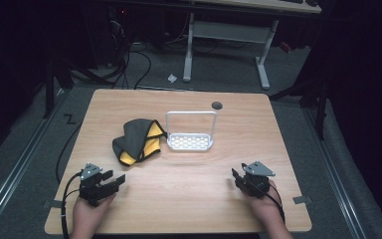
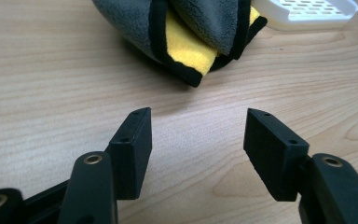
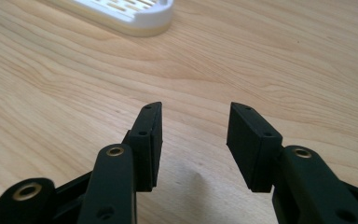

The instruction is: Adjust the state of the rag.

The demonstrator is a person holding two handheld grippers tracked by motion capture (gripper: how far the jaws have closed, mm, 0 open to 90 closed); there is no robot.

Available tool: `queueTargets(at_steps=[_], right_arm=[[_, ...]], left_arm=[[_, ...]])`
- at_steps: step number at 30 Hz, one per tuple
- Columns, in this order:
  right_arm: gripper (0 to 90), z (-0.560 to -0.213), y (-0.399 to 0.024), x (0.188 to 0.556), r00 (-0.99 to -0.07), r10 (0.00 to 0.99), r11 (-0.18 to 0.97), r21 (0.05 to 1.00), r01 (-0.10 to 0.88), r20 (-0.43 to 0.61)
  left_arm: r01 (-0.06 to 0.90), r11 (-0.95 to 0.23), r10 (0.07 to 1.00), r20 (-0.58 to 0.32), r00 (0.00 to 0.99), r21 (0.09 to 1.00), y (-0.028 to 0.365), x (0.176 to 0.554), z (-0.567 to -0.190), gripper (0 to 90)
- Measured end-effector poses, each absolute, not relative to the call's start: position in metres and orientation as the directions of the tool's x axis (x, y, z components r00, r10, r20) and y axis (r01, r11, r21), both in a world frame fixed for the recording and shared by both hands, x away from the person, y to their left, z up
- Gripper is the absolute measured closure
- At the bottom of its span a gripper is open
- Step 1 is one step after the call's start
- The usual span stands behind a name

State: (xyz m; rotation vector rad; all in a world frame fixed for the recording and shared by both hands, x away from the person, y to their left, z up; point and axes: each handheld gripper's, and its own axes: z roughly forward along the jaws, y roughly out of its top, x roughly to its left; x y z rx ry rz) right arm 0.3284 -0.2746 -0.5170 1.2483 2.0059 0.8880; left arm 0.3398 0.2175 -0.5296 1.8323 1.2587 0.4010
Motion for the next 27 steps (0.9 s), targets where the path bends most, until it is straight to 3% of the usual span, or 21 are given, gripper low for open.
queueTargets(at_steps=[5,10,19,27], right_arm=[[50.4,-0.521,-0.28,0.33,-0.381,0.92,0.297,0.789,0.538,-0.087],[47.3,-0.518,-0.282,0.329,-0.371,0.923,0.297,0.799,0.523,-0.1],[41.9,-0.518,-0.279,0.33,-0.383,0.915,0.325,0.792,0.516,-0.126],[29.1,-0.519,-0.286,0.332,-0.403,0.914,0.272,0.799,0.536,-0.041]], left_arm=[[0.603,-0.141,0.873,-0.189,0.45,0.785,0.215,0.343,-0.533,41.6],[0.59,-0.183,0.867,-0.154,0.475,0.786,0.212,0.341,-0.532,41.6],[0.595,-0.137,0.859,-0.204,0.469,0.792,0.22,0.339,-0.53,40.8],[0.584,-0.133,0.854,-0.206,0.478,0.801,0.221,0.341,-0.527,40.1]])
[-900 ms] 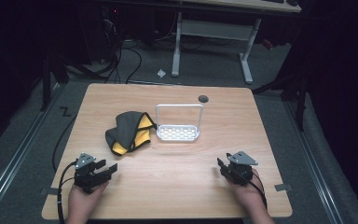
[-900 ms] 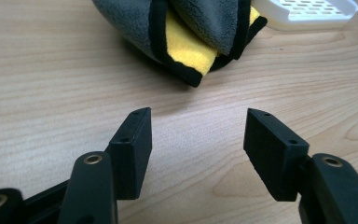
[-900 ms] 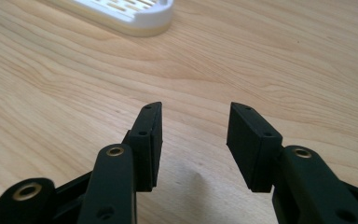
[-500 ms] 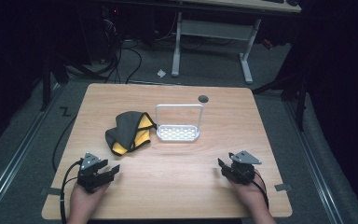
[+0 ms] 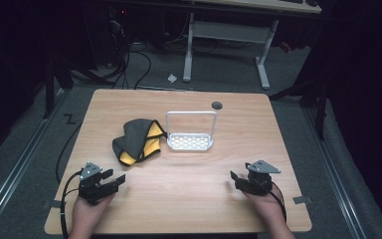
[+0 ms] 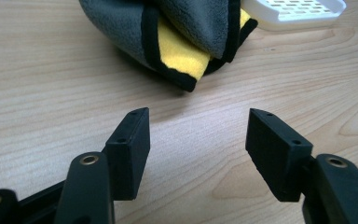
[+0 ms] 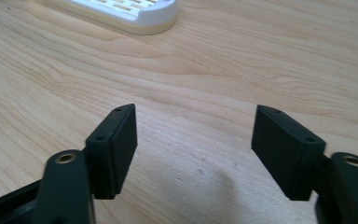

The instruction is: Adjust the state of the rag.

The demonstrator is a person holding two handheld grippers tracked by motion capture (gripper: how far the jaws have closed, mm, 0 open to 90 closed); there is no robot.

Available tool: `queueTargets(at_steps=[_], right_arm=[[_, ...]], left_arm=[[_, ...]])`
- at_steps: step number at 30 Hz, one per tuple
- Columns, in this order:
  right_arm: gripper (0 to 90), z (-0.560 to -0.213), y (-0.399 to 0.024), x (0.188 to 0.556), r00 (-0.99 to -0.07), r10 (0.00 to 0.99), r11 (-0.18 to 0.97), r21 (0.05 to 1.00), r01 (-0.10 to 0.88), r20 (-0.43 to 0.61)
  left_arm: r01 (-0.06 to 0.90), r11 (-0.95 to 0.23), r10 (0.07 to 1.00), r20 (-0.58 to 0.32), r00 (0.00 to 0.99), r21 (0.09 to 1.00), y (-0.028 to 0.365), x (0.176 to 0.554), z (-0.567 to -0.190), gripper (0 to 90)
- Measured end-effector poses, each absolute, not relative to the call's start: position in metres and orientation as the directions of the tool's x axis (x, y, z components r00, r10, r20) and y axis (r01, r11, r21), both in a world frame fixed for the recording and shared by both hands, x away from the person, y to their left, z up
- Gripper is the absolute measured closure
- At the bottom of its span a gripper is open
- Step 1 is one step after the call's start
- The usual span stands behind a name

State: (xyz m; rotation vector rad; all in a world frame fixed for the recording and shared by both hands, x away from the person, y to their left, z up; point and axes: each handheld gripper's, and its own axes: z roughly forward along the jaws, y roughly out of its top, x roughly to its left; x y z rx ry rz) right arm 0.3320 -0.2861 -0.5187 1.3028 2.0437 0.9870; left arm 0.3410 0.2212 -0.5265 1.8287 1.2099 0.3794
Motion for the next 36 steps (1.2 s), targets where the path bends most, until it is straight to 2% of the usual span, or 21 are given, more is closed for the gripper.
queueTargets(at_steps=[3,8,10,13,17,20,29,36], right_arm=[[22.2,-0.52,-0.286,0.333,-0.402,0.915,0.264,0.793,0.549,-0.026],[21.0,-0.515,-0.282,0.331,-0.416,0.908,0.288,0.805,0.519,-0.057],[15.3,-0.514,-0.279,0.33,-0.416,0.906,0.306,0.805,0.508,-0.082],[14.0,-0.514,-0.276,0.329,-0.417,0.905,0.313,0.795,0.519,-0.084],[15.1,-0.512,-0.276,0.33,-0.429,0.902,0.301,0.792,0.532,-0.055],[17.0,-0.513,-0.275,0.331,-0.44,0.897,0.304,0.783,0.543,-0.042],[18.5,-0.513,-0.275,0.33,-0.441,0.896,0.311,0.784,0.537,-0.054],[18.8,-0.514,-0.275,0.331,-0.45,0.892,0.309,0.786,0.536,-0.044]], left_arm=[[0.566,-0.146,0.854,-0.186,0.486,0.811,0.218,0.342,-0.522,39.4],[0.535,-0.157,0.846,-0.166,0.507,0.83,0.209,0.346,-0.513,38.9],[0.533,-0.165,0.845,-0.16,0.511,0.83,0.205,0.349,-0.51,38.2],[0.524,-0.179,0.849,-0.138,0.51,0.833,0.203,0.353,-0.504,37.9],[0.529,-0.151,0.849,-0.164,0.502,0.835,0.204,0.362,-0.496,38.4],[0.523,-0.163,0.853,-0.147,0.5,0.836,0.203,0.372,-0.49,38.1],[0.528,-0.144,0.855,-0.163,0.492,0.837,0.194,0.403,-0.473,38.4],[0.542,-0.156,0.872,-0.142,0.468,0.826,0.187,0.441,-0.467,33.4]])
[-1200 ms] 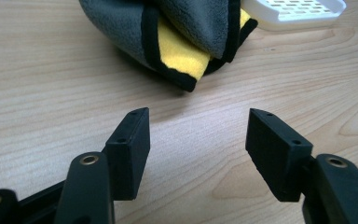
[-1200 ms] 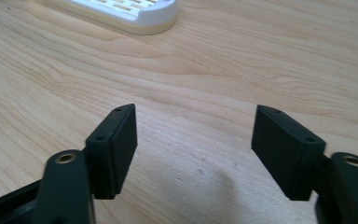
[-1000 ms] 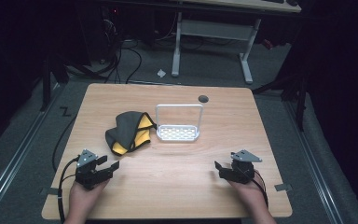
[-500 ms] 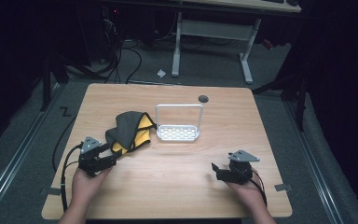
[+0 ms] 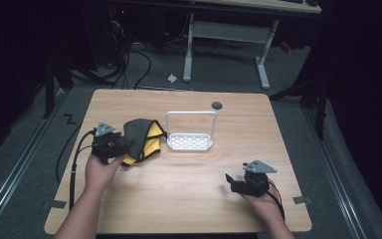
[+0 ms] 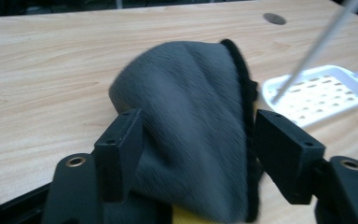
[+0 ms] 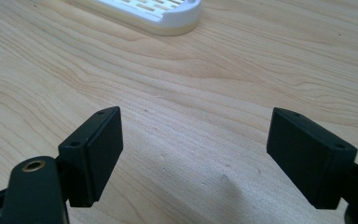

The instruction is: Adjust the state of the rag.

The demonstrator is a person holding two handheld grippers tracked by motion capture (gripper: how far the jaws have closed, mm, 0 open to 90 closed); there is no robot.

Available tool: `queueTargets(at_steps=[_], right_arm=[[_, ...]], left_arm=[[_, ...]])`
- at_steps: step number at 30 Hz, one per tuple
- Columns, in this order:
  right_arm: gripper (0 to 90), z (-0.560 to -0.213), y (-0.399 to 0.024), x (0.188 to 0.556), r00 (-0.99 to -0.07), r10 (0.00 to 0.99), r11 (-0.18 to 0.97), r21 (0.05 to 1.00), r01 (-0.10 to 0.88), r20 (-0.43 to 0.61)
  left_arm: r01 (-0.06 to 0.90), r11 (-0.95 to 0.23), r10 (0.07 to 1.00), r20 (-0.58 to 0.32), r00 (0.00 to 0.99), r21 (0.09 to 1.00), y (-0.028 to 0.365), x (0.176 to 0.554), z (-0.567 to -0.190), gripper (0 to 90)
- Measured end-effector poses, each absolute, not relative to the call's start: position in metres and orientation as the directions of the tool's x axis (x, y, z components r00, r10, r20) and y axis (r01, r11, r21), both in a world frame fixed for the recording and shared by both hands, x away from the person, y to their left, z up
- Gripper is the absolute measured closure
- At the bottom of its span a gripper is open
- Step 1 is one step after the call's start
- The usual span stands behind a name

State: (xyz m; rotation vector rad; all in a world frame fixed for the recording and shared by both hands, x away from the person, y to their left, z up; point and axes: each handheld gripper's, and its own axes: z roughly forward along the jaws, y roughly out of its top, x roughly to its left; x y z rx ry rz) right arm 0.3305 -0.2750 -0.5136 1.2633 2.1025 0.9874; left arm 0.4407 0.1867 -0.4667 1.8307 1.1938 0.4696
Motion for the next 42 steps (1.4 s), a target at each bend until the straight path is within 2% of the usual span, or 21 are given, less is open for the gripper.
queueTargets(at_steps=[5,9,13,15,19,22,24,35,42], right_arm=[[19.2,-0.515,-0.274,0.33,-0.462,0.886,0.316,0.782,0.538,-0.04],[19.7,-0.515,-0.273,0.33,-0.469,0.883,0.313,0.784,0.536,-0.032],[20.0,-0.515,-0.272,0.33,-0.475,0.879,0.32,0.784,0.533,-0.036],[20.3,-0.515,-0.271,0.33,-0.475,0.879,0.32,0.783,0.534,-0.036],[21.4,-0.516,-0.271,0.33,-0.478,0.878,0.323,0.78,0.537,-0.035],[23.2,-0.516,-0.27,0.33,-0.48,0.876,0.325,0.777,0.539,-0.034],[24.0,-0.516,-0.27,0.33,-0.481,0.876,0.324,0.777,0.54,-0.031],[26.7,-0.516,-0.27,0.33,-0.487,0.873,0.318,0.779,0.54,-0.019],[27.9,-0.516,-0.267,0.329,-0.489,0.872,0.318,0.776,0.545,-0.014]], left_arm=[[0.612,-0.147,0.881,-0.179,0.438,0.777,0.186,0.465,-0.48,29.9],[0.662,-0.212,0.883,-0.15,0.445,0.719,0.177,0.474,-0.498,28.5],[0.697,-0.228,0.884,-0.156,0.441,0.679,0.173,0.477,-0.512,28.1],[0.705,-0.212,0.879,-0.183,0.44,0.676,0.174,0.477,-0.516,31.4],[0.705,-0.204,0.864,-0.213,0.456,0.679,0.177,0.475,-0.518,45.5],[0.697,-0.216,0.859,-0.206,0.468,0.684,0.18,0.472,-0.518,59.5],[0.693,-0.223,0.857,-0.2,0.474,0.686,0.182,0.468,-0.517,64.1],[0.664,-0.255,0.833,-0.189,0.52,0.703,0.189,0.418,-0.518,66.4],[0.652,-0.271,0.804,-0.206,0.558,0.708,0.181,0.382,-0.52,66.4]])
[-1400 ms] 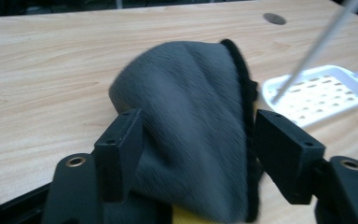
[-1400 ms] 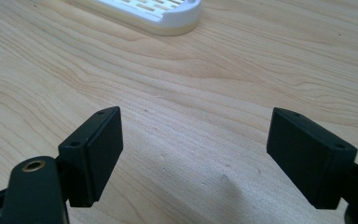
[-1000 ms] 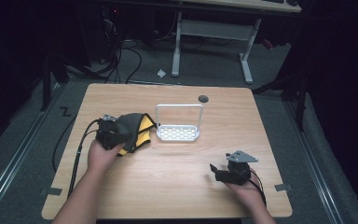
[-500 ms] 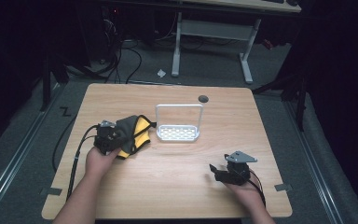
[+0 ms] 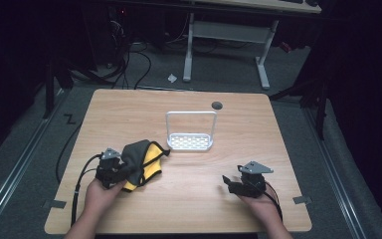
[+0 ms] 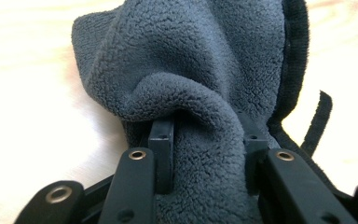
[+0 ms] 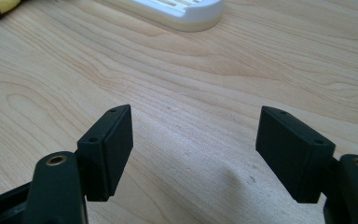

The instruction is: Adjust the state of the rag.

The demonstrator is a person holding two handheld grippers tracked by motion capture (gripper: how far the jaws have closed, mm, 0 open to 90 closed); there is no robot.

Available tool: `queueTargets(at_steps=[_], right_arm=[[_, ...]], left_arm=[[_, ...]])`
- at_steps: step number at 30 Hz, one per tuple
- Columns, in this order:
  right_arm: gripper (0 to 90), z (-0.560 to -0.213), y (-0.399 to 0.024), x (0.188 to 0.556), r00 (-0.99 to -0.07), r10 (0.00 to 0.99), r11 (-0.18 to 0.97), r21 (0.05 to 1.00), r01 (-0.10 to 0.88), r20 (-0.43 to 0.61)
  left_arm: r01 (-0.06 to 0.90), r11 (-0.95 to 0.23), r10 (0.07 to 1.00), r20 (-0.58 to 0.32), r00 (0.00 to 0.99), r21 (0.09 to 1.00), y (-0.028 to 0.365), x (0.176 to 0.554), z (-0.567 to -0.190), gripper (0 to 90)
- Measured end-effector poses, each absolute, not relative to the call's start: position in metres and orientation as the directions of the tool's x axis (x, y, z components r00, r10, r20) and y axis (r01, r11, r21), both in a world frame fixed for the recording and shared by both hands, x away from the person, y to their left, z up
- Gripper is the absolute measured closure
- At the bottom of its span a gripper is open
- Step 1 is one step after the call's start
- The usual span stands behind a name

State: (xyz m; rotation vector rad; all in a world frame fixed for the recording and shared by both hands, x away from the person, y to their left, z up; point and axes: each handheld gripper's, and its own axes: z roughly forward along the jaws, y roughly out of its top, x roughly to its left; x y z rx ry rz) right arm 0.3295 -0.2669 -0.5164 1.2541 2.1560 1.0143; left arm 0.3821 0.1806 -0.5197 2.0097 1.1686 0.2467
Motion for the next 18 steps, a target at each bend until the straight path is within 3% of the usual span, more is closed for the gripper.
queueTargets(at_steps=[18], right_arm=[[29.2,-0.52,-0.262,0.33,-0.507,0.862,0.338,0.764,0.549,-0.017]], left_arm=[[0.576,-0.351,0.693,-0.209,0.69,0.738,0.085,0.337,-0.523,65.6]])
